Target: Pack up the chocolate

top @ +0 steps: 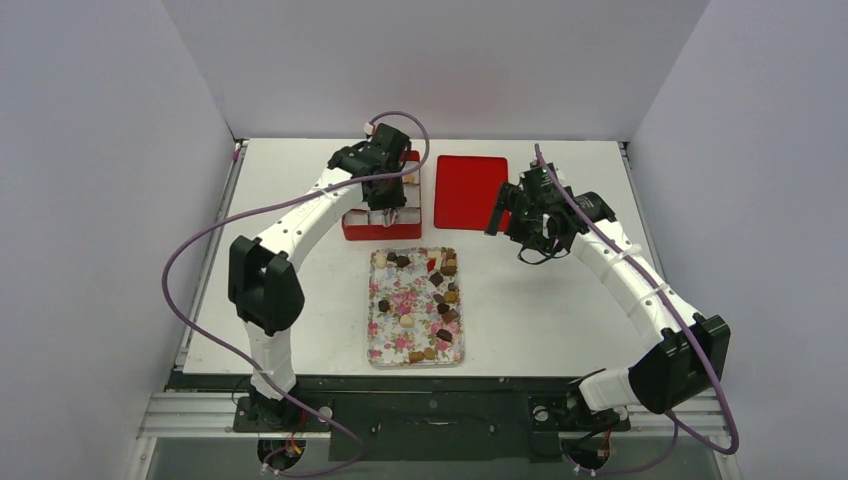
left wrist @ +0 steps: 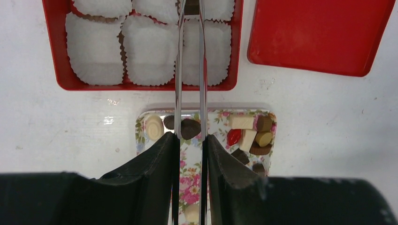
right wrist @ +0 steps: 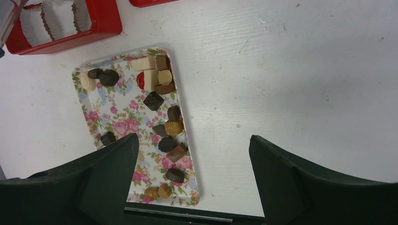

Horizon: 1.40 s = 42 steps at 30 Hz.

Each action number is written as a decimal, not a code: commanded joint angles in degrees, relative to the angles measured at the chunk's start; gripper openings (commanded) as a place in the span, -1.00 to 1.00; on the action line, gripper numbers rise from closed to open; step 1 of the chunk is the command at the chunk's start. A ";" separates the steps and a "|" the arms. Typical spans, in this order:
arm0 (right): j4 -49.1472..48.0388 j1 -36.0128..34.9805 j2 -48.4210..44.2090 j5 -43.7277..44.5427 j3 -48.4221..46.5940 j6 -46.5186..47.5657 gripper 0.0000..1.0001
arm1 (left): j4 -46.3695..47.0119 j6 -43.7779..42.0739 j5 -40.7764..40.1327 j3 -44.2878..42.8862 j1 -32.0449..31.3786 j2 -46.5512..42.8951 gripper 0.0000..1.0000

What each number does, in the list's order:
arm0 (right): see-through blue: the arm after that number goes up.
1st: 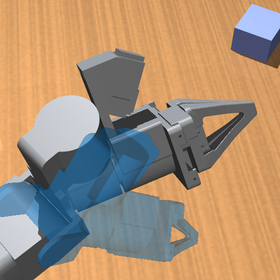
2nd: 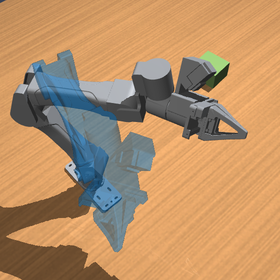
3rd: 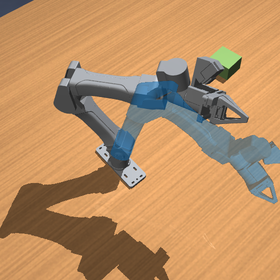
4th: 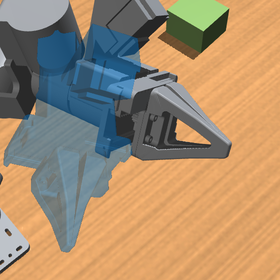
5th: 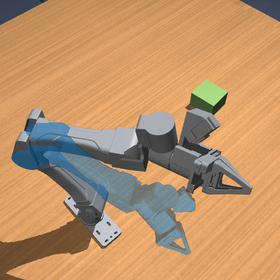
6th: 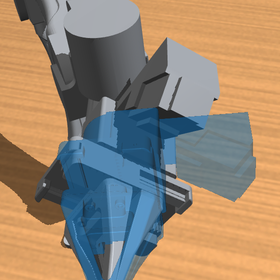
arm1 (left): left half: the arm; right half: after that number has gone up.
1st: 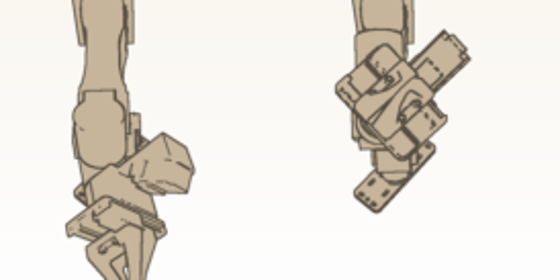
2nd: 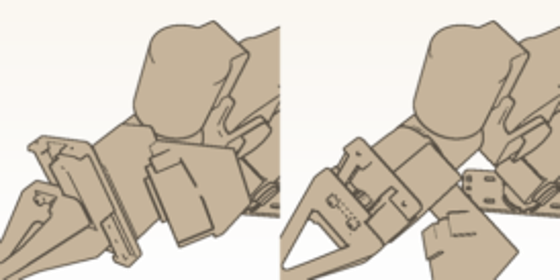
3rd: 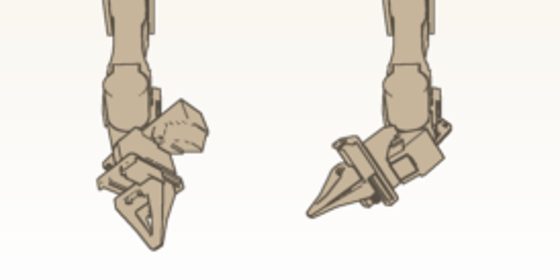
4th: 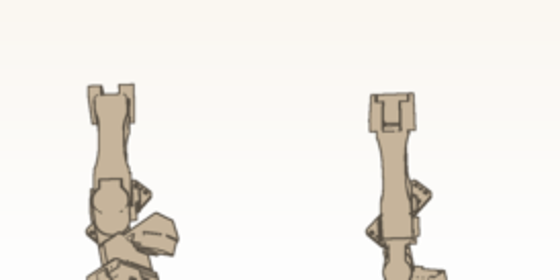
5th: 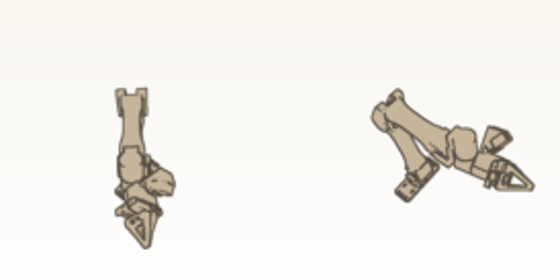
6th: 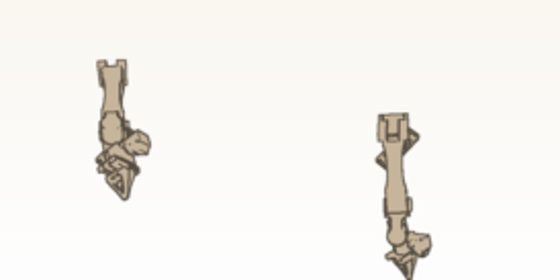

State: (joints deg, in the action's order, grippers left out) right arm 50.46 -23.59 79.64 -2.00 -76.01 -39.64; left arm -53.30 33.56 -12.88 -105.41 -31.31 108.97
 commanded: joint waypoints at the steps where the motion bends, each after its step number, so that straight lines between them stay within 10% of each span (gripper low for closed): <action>1: -0.01 0.37 0.71 0.05 -2.61 0.73 0.66 | 4.04 -1.34 1.07 -6.33 0.76 3.10 -0.53; 42: -0.27 0.48 0.51 0.44 -1.84 0.63 0.66 | 1.50 -4.04 1.40 -13.05 1.52 7.62 -0.32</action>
State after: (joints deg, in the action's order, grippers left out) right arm 50.89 -23.55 79.66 -1.98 -76.49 -39.46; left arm -52.90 30.57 -11.90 -116.51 -30.00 120.53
